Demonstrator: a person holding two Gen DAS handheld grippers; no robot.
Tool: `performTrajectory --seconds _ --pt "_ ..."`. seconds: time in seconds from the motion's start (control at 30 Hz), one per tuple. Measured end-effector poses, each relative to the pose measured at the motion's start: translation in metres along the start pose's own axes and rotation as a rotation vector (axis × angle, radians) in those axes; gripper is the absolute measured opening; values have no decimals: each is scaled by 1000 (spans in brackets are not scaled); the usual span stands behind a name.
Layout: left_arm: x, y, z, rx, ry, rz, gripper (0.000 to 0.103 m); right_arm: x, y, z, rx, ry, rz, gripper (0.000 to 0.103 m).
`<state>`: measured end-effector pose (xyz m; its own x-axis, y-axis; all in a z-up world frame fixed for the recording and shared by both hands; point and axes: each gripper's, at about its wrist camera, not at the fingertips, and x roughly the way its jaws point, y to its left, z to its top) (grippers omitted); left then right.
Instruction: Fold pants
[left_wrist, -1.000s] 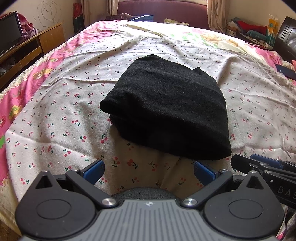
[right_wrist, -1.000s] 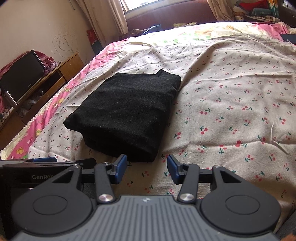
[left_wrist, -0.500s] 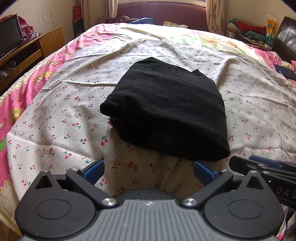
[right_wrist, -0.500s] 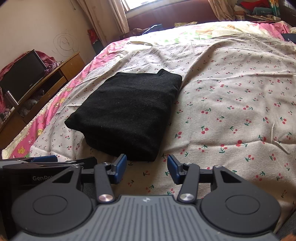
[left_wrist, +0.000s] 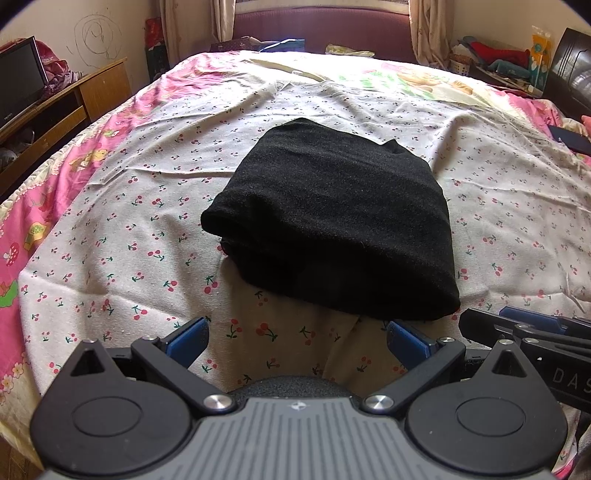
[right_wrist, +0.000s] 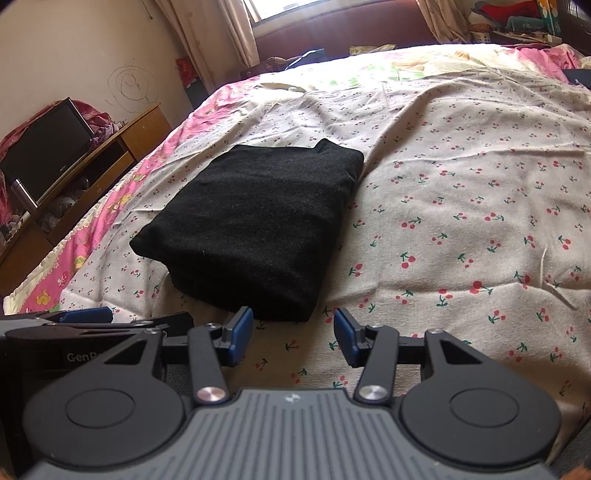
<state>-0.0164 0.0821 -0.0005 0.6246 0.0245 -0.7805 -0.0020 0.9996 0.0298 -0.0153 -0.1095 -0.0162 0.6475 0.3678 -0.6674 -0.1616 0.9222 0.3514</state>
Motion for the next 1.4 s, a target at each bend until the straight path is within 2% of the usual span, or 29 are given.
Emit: performTrajectory --seconds 1.4 --pt "0 0 0 0 -6 7 103 1 0 -1 5 3 -3 50"
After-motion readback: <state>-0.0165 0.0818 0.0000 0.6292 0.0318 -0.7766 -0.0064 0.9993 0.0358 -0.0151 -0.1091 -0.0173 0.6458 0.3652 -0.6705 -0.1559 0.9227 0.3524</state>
